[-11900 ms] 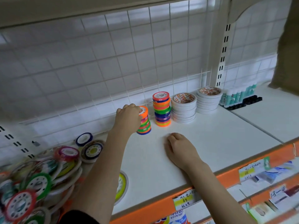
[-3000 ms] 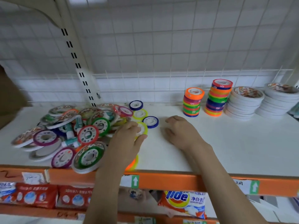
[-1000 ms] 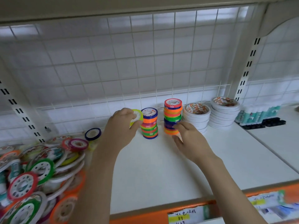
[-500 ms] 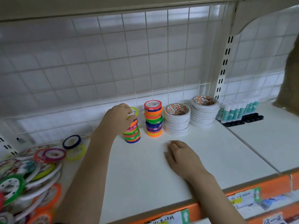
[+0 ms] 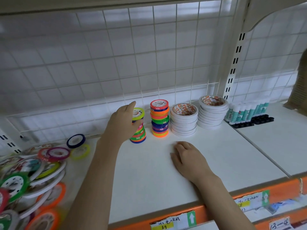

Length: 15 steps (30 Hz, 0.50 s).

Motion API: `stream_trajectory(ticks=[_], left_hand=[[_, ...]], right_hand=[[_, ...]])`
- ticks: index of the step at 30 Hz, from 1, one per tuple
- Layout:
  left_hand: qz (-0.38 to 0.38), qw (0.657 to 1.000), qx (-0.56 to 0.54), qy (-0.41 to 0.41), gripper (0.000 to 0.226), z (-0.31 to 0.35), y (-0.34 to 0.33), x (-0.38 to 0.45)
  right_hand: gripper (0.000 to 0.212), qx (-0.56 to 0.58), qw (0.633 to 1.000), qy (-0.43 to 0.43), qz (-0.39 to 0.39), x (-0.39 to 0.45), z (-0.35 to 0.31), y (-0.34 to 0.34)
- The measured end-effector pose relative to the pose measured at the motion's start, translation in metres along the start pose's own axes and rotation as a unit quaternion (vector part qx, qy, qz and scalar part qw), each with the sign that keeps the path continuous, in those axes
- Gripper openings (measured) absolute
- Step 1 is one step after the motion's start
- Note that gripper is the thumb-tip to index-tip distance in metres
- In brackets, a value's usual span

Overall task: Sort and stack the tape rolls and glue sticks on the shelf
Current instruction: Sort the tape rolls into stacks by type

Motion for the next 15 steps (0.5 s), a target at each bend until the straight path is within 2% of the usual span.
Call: stream_trajectory(ticks=[5, 10, 15], left_hand=[[0.047, 0.998, -0.035, 0.026, 0.068, -0.020, -0.012, -0.040], [-0.029, 0.996, -0.020, 0.084, 0.073, -0.050, -0.048, -0.098], [-0.069, 0.992, 0.007, 0.109, 0.064, -0.089, -0.046, -0.130]], right_hand=[[0.039, -0.019, 1.000, -0.011, -0.017, 0.005, -0.001, -0.002], [0.039, -0.019, 0.999, 0.022, -0.032, 0.016, -0.032, -0.011], [0.035, -0.009, 0.993, 0.098, -0.069, 0.032, -0.092, -0.049]])
Point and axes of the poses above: each hand's wrist, its own x-axis towards the middle knuckle, its own y-axis out of the back of the hand, z = x × y, the point moved 8 cm from there along x, towards the middle knuckle, and after that the axes turned 12 degrees about x, right-handed, at the moved point
